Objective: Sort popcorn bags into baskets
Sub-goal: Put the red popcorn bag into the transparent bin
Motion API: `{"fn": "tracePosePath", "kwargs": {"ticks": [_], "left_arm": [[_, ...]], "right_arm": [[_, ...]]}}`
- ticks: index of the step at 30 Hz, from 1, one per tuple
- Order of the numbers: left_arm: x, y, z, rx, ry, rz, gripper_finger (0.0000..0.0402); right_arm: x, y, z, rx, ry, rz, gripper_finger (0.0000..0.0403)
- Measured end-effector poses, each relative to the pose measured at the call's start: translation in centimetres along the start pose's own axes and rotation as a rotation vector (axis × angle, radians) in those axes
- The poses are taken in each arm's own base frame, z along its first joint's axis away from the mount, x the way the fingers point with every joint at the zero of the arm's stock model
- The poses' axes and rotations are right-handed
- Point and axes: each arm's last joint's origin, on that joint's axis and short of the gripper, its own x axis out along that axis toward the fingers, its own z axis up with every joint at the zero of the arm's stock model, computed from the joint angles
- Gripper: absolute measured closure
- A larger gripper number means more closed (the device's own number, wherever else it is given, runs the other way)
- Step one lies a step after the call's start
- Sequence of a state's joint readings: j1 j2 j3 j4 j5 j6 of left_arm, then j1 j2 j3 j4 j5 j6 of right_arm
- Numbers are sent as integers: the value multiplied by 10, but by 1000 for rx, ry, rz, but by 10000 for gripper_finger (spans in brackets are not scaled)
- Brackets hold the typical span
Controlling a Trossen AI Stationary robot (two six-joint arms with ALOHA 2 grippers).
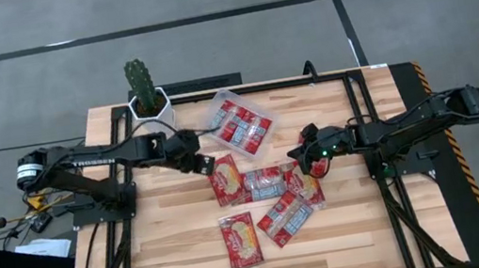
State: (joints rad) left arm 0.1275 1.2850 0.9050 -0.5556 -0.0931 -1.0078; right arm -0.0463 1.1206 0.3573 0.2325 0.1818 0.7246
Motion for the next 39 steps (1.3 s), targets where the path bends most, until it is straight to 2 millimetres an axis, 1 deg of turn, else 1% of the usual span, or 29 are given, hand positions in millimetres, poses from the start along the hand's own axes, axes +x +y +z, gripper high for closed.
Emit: {"fn": "tracePosePath", "kwargs": {"ticks": [3,8,11,13,15,18,23,26,28,30,35,36,39], "left_arm": [[16,16,-16,-84,34,30,282],[47,42,-40,-264,18,-113,205],[60,57,-51,-372,-11,-175,172],[67,65,-59,-402,0,-162,159],[75,68,-64,-419,8,-136,153],[88,66,-65,-431,1,-155,150],[113,60,-66,-485,-10,-260,153],[122,59,-67,-506,-10,-264,165],[123,61,-68,-505,-11,-239,189],[123,62,-68,-489,-15,-233,231],[123,59,-67,-406,-18,-233,371],[124,58,-66,-389,-17,-232,385],[124,58,-64,-401,-7,-226,396]], "right_arm": [[0,0,0,0,0,0,356],[0,0,0,0,1,0,356],[0,0,0,6,1,0,356],[0,0,0,7,1,1,356],[0,0,0,7,1,0,356],[0,0,0,7,0,0,356],[0,0,0,8,0,0,356],[0,0,0,11,0,0,356],[0,0,0,11,-1,-1,356],[0,0,0,11,-2,-1,356],[0,0,0,4,-2,-2,356],[0,0,0,3,-1,-2,356],[0,0,0,3,-2,-1,356]]}}
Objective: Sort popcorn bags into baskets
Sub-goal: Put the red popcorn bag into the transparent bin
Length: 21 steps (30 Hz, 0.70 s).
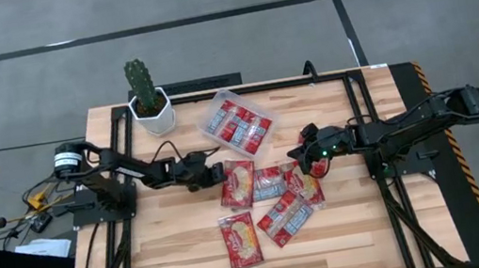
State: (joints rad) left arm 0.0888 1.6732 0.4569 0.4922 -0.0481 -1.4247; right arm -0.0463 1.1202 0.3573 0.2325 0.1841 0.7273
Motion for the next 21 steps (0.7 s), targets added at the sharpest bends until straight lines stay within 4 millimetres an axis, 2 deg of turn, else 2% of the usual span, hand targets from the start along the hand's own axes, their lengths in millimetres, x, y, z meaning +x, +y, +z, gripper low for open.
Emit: {"fn": "tracePosePath", "kwargs": {"ticks": [7,13,17,21], "left_arm": [[-6,-20,3,50,11,-26,401],[-7,-26,5,70,12,-16,401],[-7,-26,4,53,17,-16,401],[-7,-26,4,51,17,-14,401]], "right_arm": [[-2,11,-4,-20,32,116,360],[1,18,-19,-98,80,108,392],[15,28,-22,-144,93,76,394],[39,48,-22,-228,127,69,391]]}}
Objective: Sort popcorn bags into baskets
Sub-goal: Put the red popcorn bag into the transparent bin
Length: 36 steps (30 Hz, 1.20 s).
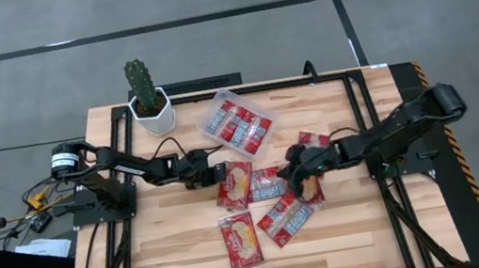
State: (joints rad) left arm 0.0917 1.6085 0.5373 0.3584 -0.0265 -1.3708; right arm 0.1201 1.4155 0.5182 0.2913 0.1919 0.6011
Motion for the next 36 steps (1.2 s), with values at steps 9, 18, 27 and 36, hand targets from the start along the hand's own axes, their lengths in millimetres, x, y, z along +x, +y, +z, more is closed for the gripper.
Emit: {"fn": "tracePosePath", "kwargs": {"ticks": [9,18,27,36], "left_arm": [[0,0,0,-1,-4,2,401],[-1,-3,1,29,-9,-21,401],[-1,-7,-1,59,30,-63,358],[-1,-9,-3,97,94,-101,275]], "right_arm": [[58,15,16,-155,67,-46,390],[99,14,17,-166,135,-29,392],[122,18,25,-165,158,-2,384],[123,7,35,-140,157,-32,383]]}}
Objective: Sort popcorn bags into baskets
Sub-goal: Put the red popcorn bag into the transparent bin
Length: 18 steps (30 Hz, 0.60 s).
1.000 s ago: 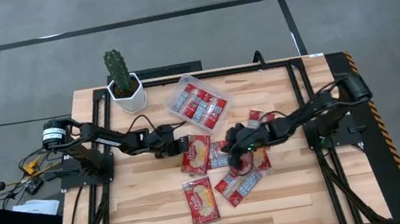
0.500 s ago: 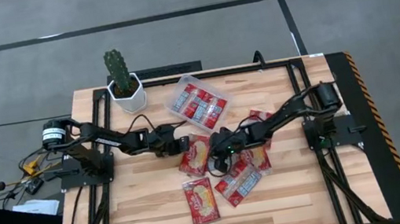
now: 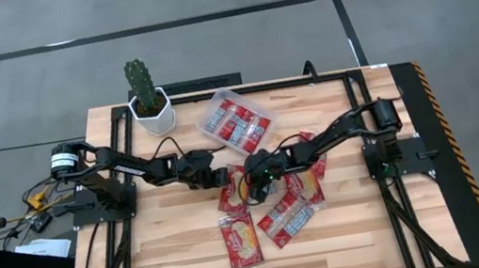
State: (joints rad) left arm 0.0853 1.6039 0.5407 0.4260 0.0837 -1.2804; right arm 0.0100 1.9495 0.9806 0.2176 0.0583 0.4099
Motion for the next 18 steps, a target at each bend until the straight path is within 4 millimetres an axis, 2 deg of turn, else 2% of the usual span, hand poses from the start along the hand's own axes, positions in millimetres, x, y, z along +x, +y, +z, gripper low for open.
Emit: {"fn": "tracePosePath", "kwargs": {"ticks": [5,12,16,18], "left_arm": [[0,-4,1,33,-15,-41,290],[0,-4,1,30,-16,-40,389],[0,-5,1,2,0,-51,399],[0,-7,1,-24,11,-82,400]], "right_arm": [[0,-4,2,8,9,20,383],[0,0,0,-9,17,40,387],[-2,4,-1,1,26,63,380],[-8,7,0,-2,40,71,379]]}}
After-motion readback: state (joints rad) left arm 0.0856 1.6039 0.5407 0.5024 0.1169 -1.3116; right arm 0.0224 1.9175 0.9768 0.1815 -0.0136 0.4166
